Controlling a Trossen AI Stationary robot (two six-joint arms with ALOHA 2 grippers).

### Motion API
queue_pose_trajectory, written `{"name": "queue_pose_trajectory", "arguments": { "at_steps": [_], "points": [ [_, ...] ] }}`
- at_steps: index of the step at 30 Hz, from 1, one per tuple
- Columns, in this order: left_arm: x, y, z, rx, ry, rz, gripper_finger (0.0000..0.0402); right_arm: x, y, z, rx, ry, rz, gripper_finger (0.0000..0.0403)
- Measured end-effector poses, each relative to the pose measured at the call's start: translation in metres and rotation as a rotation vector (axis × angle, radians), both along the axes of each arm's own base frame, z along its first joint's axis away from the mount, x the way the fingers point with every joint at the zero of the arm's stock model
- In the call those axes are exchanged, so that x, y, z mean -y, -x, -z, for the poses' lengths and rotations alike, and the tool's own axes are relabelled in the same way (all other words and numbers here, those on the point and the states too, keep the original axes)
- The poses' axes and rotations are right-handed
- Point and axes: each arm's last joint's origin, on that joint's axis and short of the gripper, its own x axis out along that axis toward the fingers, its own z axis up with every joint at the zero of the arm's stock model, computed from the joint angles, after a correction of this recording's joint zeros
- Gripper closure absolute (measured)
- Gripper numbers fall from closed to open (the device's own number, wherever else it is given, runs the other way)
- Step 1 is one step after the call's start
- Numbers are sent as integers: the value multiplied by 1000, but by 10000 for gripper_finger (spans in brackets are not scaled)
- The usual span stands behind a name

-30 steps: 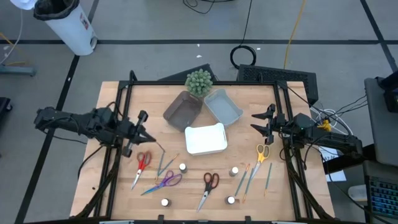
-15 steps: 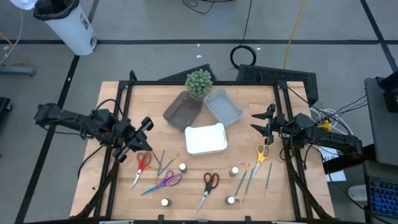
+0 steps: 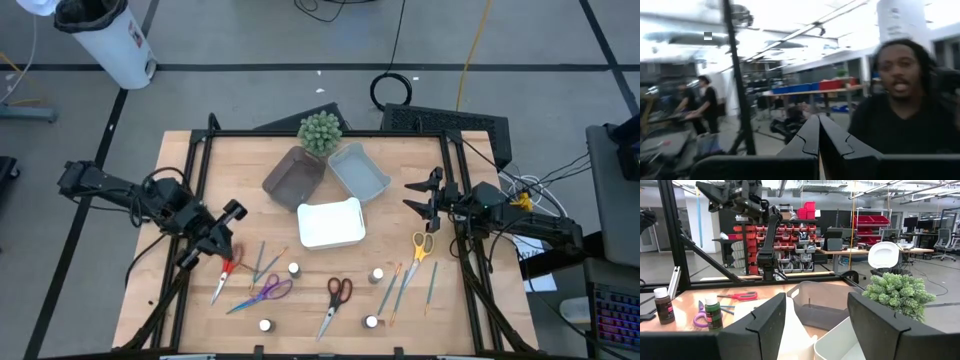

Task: Pick & Place Paint Supplies
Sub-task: Put the blue paint brush into the black bin

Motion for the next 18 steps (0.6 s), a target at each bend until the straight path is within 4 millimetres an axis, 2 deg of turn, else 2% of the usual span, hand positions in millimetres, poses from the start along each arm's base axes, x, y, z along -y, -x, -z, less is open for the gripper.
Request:
{"name": "queue_pose_trajectory", "arguments": {
  "at_steps": [11, 14, 18],
  "points": [
    [7, -2, -1, 12, -29, -1, 401, 0, 0, 0, 0, 0, 0, 197],
    [4, -5, -2, -1, 15, -135, 401, 0, 0, 0, 1, 0, 0, 197],
    [-5, -10, -2, -26, 89, -462, 401, 0, 0, 0, 0, 0, 0, 198]
  ]
}}
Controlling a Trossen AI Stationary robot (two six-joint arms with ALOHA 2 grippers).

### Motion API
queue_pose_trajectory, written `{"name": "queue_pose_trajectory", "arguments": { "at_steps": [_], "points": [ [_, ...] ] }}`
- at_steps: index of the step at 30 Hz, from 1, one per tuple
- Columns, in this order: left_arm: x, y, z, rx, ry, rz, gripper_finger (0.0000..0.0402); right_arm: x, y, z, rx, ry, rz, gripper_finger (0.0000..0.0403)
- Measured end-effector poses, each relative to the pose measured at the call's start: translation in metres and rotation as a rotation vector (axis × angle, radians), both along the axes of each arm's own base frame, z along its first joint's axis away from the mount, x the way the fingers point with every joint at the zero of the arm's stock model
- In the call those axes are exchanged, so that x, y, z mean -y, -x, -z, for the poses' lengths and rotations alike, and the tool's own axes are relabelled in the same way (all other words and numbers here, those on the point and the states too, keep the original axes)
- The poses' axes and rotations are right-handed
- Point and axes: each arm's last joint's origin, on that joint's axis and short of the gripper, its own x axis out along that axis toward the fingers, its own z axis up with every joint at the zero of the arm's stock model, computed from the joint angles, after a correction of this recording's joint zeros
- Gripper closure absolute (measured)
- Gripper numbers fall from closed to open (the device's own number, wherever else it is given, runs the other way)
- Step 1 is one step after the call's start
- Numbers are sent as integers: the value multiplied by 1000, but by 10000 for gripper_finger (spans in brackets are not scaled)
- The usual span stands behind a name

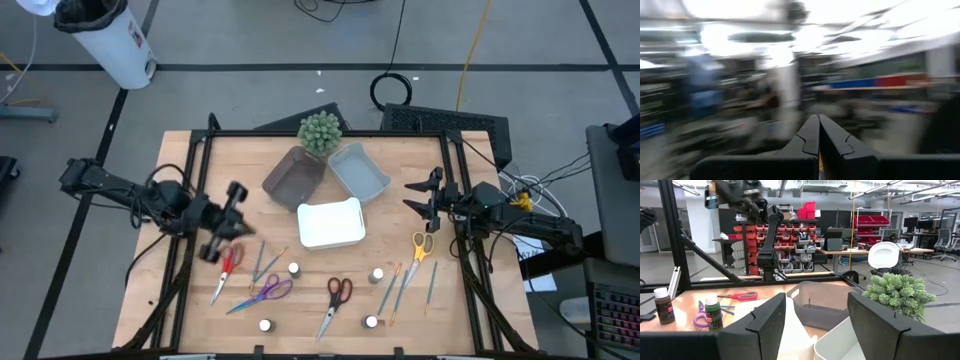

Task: Pick & Place Paint Supplies
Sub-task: Put the blue paint brush into the black bin

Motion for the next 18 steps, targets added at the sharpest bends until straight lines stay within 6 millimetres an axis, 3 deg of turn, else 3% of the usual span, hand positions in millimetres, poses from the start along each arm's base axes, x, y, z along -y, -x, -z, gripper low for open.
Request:
{"name": "queue_pose_trajectory", "arguments": {
  "at_steps": [8, 18],
  "points": [
    [-32, -3, -2, -20, 101, -642, 401, 0, 0, 0, 0, 0, 0, 196],
    [-88, -4, 6, -54, 259, -954, 401, 0, 0, 0, 0, 0, 0, 197]
  ]
}}
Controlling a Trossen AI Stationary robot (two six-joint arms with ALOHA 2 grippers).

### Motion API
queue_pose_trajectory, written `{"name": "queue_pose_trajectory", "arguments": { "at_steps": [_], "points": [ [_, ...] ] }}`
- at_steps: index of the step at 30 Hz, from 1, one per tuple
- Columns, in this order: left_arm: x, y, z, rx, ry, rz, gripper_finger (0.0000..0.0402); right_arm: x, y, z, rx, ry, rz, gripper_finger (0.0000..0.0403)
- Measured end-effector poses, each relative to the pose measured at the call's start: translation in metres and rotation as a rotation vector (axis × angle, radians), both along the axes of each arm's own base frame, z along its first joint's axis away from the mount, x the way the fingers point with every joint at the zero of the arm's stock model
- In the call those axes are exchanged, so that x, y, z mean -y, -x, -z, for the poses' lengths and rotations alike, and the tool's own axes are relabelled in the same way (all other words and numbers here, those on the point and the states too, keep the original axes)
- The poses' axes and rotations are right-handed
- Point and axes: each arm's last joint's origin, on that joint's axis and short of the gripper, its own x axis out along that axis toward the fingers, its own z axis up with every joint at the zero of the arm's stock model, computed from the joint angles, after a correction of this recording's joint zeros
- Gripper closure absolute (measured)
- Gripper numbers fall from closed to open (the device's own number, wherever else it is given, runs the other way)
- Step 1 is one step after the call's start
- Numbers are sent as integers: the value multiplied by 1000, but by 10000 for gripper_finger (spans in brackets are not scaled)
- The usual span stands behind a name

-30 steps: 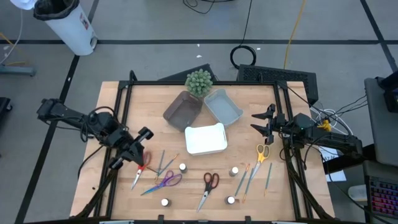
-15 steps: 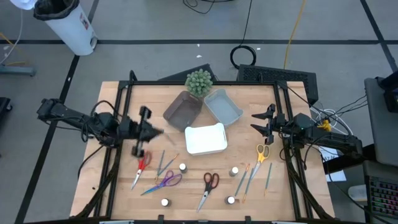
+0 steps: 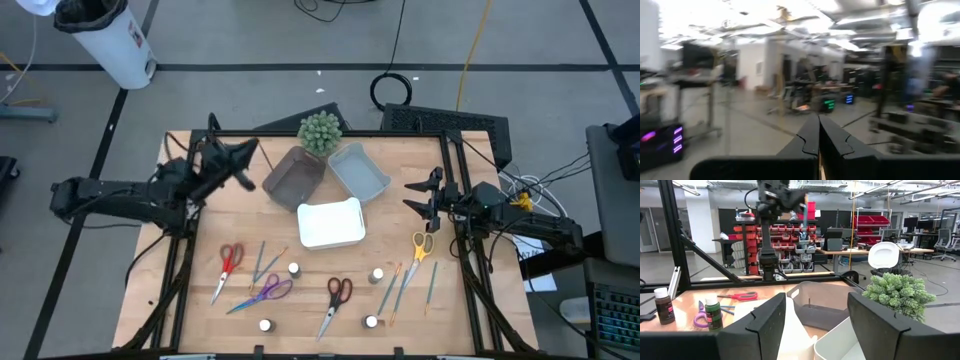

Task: Pick & Place Paint Supplies
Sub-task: Put the blue paint brush into the black bin

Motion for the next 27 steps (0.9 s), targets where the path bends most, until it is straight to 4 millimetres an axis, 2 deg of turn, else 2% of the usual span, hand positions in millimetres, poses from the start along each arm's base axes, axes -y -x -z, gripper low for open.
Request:
{"name": "queue_pose_trajectory", "arguments": {
  "at_steps": [4, 14, 19, 27],
  "points": [
    [-20, -8, 11, -66, 55, -49, 401, 0, 0, 0, -1, 0, 0, 198],
    [-59, -57, 2, -376, 228, -6, 401, 0, 0, 0, 0, 0, 0, 196],
    [-71, -77, 22, -493, 265, -10, 401, 0, 0, 0, -1, 0, 0, 197],
    [-81, -92, 54, -584, 377, -33, 401, 0, 0, 0, 0, 0, 0, 199]
  ]
}}
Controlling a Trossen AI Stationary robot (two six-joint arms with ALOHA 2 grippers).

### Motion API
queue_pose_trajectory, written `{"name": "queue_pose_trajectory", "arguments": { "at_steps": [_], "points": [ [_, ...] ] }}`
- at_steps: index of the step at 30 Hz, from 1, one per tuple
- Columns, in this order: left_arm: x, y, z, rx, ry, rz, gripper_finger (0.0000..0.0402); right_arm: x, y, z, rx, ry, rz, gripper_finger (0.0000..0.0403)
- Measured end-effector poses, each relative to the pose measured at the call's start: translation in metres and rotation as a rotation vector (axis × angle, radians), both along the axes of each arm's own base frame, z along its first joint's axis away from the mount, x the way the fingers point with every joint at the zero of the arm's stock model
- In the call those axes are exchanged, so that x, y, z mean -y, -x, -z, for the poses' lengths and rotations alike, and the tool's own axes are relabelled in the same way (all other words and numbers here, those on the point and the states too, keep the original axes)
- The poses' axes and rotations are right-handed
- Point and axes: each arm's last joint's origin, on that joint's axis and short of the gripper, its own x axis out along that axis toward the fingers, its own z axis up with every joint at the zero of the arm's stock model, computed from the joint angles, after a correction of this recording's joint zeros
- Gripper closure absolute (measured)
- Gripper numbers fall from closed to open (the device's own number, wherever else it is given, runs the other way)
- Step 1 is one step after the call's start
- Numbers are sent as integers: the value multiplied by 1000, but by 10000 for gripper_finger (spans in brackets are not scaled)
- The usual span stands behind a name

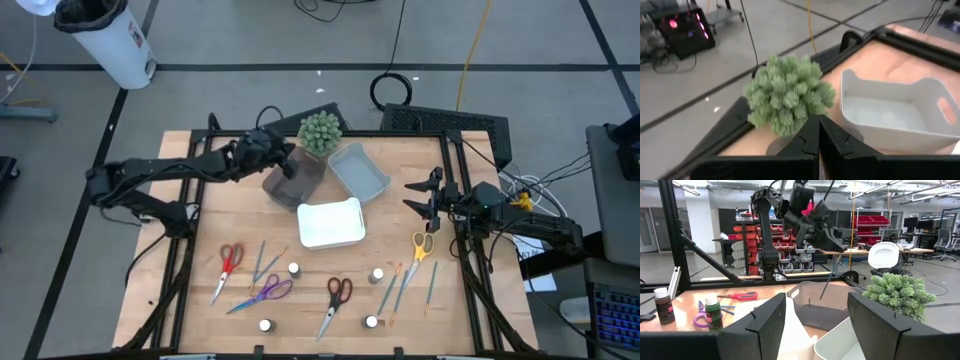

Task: Pick & Place Paint Supplies
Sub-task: Put the blue paint brush into the black bin

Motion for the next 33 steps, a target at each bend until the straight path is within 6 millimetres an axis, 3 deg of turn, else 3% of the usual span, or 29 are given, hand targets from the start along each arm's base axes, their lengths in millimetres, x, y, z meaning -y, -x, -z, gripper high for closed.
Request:
{"name": "queue_pose_trajectory", "arguments": {
  "at_steps": [14, 28, 33],
  "points": [
    [1, 2, 28, -154, 145, -52, 401, 0, 0, 0, 0, 0, 0, 197],
    [1, 4, 30, -190, 156, -53, 398, 0, 0, 0, 0, 0, 0, 196],
    [1, 4, 30, -191, 156, -54, 372, 0, 0, 0, 0, 0, 0, 196]
  ]
}}
